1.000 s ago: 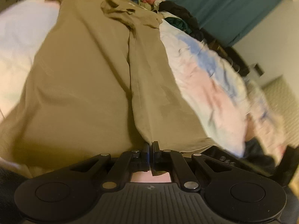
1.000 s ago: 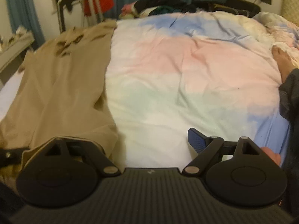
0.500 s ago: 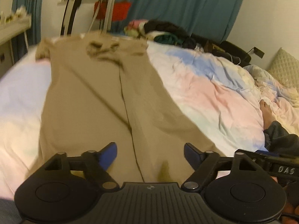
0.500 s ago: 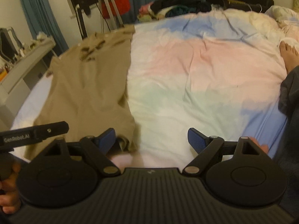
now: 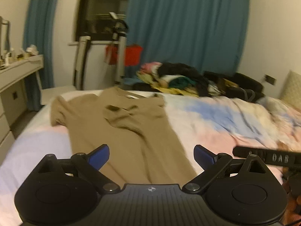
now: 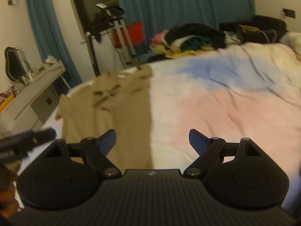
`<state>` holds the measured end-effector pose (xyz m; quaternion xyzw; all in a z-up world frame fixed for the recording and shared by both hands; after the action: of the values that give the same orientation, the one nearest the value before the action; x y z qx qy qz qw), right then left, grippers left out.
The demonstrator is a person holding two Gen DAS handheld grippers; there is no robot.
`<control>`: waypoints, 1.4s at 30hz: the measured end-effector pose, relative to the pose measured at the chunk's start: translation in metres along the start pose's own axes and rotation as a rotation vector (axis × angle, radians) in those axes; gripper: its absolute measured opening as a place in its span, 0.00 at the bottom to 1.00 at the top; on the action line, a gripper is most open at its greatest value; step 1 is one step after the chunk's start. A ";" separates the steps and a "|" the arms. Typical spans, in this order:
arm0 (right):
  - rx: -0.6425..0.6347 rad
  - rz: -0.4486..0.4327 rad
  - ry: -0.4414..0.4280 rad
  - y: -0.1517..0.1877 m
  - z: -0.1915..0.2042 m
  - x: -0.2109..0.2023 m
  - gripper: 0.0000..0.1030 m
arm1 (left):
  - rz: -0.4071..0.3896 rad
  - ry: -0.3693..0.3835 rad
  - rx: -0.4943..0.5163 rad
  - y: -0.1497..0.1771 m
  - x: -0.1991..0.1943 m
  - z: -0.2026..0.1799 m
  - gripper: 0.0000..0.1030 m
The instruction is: Fold clothes
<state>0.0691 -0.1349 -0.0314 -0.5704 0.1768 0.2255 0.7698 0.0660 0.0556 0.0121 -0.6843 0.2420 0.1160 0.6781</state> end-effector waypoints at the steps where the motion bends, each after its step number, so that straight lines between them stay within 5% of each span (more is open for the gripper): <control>1: -0.020 -0.003 -0.010 -0.008 0.010 0.012 0.83 | -0.013 -0.011 -0.008 -0.001 0.004 0.007 0.95; 7: -0.146 0.009 -0.118 -0.038 0.098 0.109 0.83 | 0.009 -0.081 -0.054 0.023 0.039 0.058 0.95; 16: -0.291 0.222 -0.495 -0.021 0.277 0.276 0.83 | 0.050 -0.191 -0.316 0.059 0.068 0.155 0.95; 19: -0.383 0.211 -0.518 -0.009 0.328 0.319 0.83 | 0.070 -0.231 -0.403 0.070 0.076 0.180 0.95; 23: -0.411 0.177 -0.443 0.004 0.376 0.372 0.83 | 0.080 -0.259 -0.445 0.077 0.089 0.194 0.95; 25: -0.442 0.157 -0.358 0.012 0.384 0.396 0.80 | 0.077 -0.270 -0.441 0.078 0.092 0.196 0.92; 27: -0.431 0.141 -0.351 0.012 0.383 0.402 0.60 | 0.074 -0.284 -0.445 0.081 0.093 0.199 0.91; 28: -0.422 0.133 -0.355 0.012 0.382 0.404 0.48 | 0.070 -0.283 -0.460 0.079 0.097 0.198 0.91; 29: -0.418 0.114 -0.354 0.008 0.379 0.402 0.13 | 0.052 -0.291 -0.471 0.079 0.093 0.200 0.91; 30: -0.416 0.095 -0.348 0.003 0.374 0.397 0.07 | 0.034 -0.299 -0.482 0.079 0.090 0.202 0.91; 36: -0.279 -0.098 -0.358 -0.063 0.322 0.355 0.07 | -0.074 -0.284 -0.468 0.074 0.064 0.191 0.92; 42: -0.109 -0.219 -0.271 -0.119 0.209 0.334 0.06 | -0.143 -0.249 -0.466 0.068 0.048 0.181 0.94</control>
<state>0.4169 0.0844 -0.0534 -0.5914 -0.0041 0.2242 0.7746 0.1045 0.2284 -0.0799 -0.8176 0.0748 0.2034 0.5334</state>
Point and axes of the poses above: each gripper's, at about its wrist camera, not at the fingertips, and x roughly the way its jaws point, z to its left, y to its underside, the point moved 6 cm from there along x, roughly the way its jaws point, and after that the axes turned 3 degrees about x, right-handed, at the moved point
